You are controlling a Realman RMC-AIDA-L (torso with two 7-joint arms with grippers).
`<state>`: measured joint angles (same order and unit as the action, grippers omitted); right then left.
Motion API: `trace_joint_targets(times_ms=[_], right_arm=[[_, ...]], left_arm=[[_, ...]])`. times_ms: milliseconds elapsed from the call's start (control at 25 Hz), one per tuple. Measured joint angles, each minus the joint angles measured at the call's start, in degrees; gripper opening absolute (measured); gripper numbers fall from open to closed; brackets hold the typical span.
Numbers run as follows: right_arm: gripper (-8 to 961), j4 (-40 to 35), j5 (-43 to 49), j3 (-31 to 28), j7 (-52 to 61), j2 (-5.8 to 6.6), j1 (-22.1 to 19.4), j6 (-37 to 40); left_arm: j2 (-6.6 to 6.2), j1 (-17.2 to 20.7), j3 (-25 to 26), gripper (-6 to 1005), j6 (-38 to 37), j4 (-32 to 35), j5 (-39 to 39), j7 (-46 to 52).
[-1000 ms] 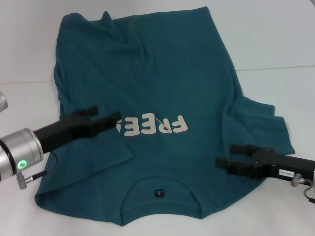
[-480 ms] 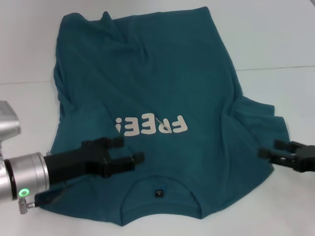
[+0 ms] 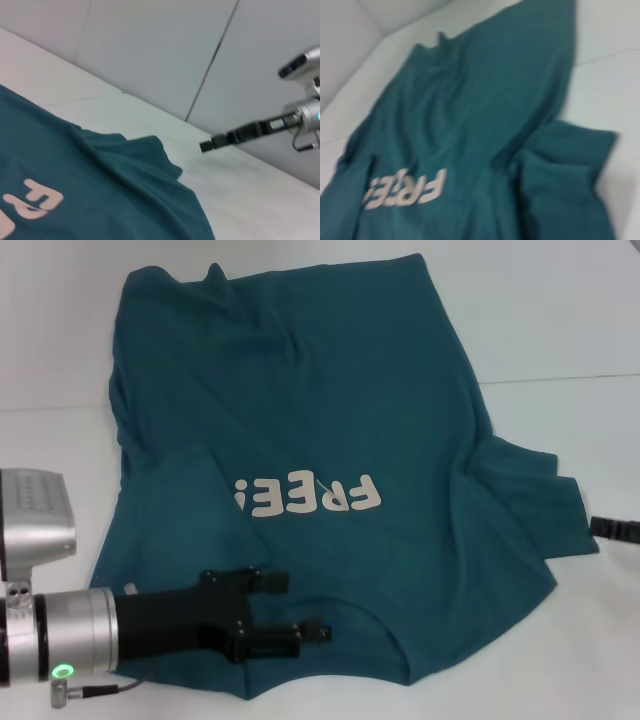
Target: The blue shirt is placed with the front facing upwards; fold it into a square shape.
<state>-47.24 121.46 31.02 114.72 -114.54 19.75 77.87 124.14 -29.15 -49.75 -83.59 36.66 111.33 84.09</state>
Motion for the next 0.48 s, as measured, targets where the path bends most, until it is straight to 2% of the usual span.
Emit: trace_joint_targets(times_ms=[120, 240, 480], right_arm=[[916, -0.5, 1.1, 0.0, 4.3, 0.60, 0.8, -1.6], [916, -0.5, 1.2, 0.0, 5.3, 0.63, 1.5, -3.8], [916, 0.0, 1.2, 0.5, 4.7, -0.47, 3.1, -9.6]], left_arm=[[0.05, 0.0, -0.4, 874, 0.5, -0.8, 0.2, -0.3], [0.03, -0.1, -0.4, 875, 0.7, -1.2, 0.5, -0.3], [0.05, -0.1, -0.4, 875, 0.9, -1.3, 0.7, 0.0]])
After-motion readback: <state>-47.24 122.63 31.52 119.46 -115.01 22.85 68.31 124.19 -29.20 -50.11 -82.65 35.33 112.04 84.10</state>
